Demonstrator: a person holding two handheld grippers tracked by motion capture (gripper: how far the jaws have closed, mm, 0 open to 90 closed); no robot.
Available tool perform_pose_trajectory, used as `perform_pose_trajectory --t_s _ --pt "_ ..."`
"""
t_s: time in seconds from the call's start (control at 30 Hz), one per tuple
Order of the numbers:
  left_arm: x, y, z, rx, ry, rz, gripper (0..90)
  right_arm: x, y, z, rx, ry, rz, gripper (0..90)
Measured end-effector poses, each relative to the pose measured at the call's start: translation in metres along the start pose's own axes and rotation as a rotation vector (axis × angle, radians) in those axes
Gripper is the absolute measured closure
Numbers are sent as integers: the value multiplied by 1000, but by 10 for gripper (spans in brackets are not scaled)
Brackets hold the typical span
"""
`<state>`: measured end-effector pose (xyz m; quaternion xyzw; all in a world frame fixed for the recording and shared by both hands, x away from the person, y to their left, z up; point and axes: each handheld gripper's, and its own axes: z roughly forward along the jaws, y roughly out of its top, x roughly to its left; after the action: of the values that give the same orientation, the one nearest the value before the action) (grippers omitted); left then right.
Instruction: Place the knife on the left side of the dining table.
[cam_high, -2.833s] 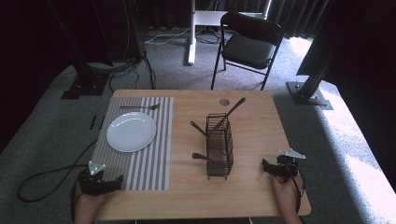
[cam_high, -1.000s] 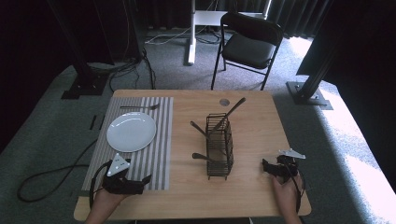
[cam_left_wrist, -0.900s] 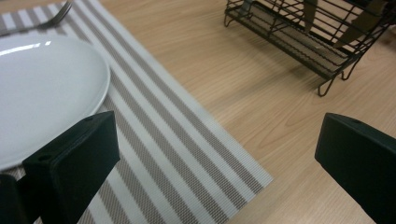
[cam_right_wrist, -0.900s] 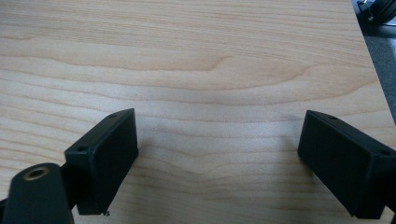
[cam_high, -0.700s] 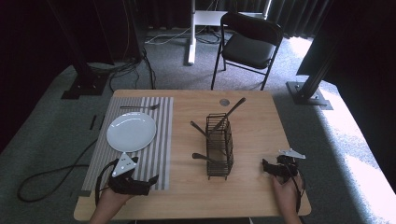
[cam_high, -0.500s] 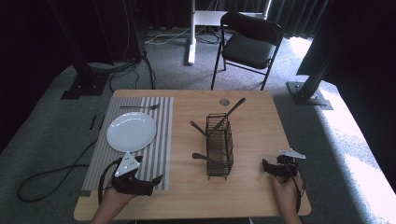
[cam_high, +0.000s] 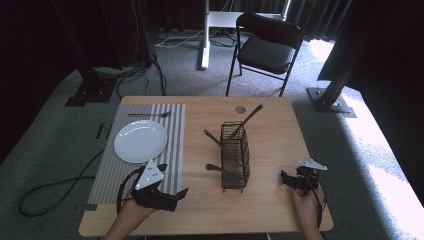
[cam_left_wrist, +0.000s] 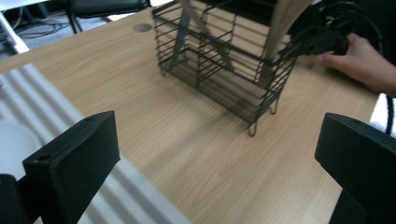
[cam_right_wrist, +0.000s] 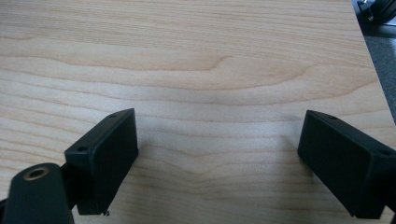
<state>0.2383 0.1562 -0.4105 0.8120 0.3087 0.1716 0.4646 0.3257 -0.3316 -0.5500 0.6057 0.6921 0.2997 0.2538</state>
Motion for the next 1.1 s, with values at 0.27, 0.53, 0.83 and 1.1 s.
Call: perform_pose_trajectory --t_s 0.27,0.53,0.83,1.1 --pt "-14 17 17 -24 -44 26 2 0 0 0 0 0 0 115" --pt "-25 35 29 -53 -79 34 2 0 0 0 0 0 -1 115" --pt "-31 43 46 -68 -94 16 35 0 0 0 0 0 -1 116" --pt "-35 46 57 -56 -89 21 334 0 0 0 -1 0 0 116"
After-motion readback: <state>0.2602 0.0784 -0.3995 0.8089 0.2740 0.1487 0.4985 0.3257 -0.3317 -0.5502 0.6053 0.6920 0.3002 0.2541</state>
